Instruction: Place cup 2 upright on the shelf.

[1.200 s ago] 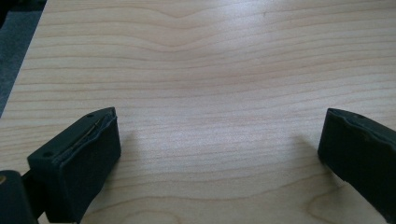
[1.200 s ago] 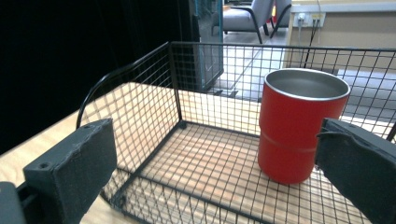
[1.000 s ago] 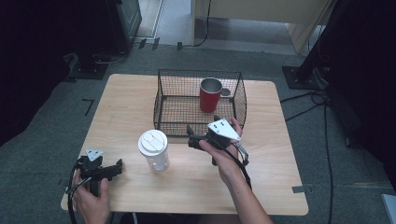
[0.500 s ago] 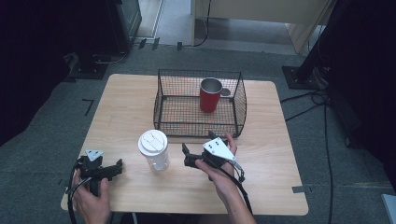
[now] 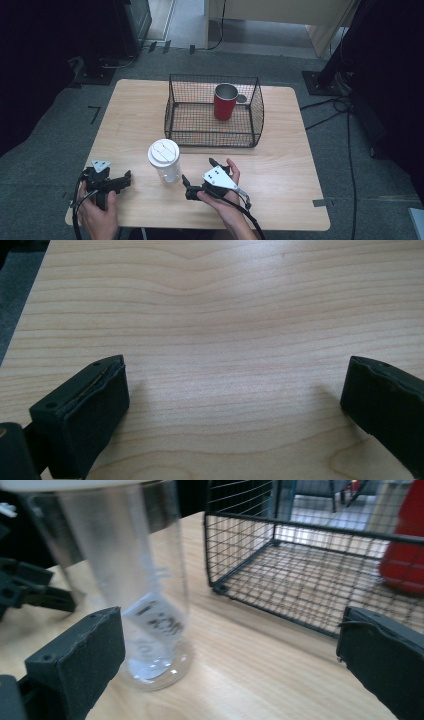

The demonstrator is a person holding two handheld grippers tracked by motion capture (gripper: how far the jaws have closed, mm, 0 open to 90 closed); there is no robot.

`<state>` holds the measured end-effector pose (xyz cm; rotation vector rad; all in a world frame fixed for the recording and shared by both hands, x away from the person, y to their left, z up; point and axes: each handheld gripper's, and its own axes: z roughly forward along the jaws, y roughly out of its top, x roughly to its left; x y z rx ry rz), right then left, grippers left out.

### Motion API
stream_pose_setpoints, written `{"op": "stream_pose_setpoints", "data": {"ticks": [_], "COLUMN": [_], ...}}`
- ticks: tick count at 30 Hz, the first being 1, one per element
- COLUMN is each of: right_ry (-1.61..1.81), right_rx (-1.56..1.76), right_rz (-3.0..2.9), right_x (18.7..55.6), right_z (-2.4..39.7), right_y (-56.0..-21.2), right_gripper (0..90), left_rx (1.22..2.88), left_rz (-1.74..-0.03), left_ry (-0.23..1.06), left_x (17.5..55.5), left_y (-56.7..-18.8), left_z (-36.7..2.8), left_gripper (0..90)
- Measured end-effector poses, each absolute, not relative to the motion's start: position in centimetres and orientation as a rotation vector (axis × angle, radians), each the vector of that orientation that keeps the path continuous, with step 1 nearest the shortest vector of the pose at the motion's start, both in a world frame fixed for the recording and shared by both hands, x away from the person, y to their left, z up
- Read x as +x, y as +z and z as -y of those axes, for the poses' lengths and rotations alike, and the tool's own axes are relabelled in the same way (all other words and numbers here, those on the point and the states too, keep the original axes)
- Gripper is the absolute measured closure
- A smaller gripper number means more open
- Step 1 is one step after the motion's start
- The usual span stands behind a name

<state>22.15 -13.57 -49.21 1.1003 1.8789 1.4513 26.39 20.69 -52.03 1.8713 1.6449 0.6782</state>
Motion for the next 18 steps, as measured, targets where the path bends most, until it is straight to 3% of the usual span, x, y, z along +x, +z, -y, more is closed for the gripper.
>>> {"op": "stream_pose_setpoints", "data": {"ticks": [18], "right_ry": [1.515], "right_rx": [1.023], "right_rz": [-1.931], "right_x": [20.7], "right_z": [11.3], "right_y": [-49.2], "right_gripper": [0.0], "left_rx": [1.871], "left_rz": [-1.645], "left_ry": [0.678], "left_x": [26.4], "left_y": [-52.0], "left_z": [-20.7], "left_gripper": [0.0]}}
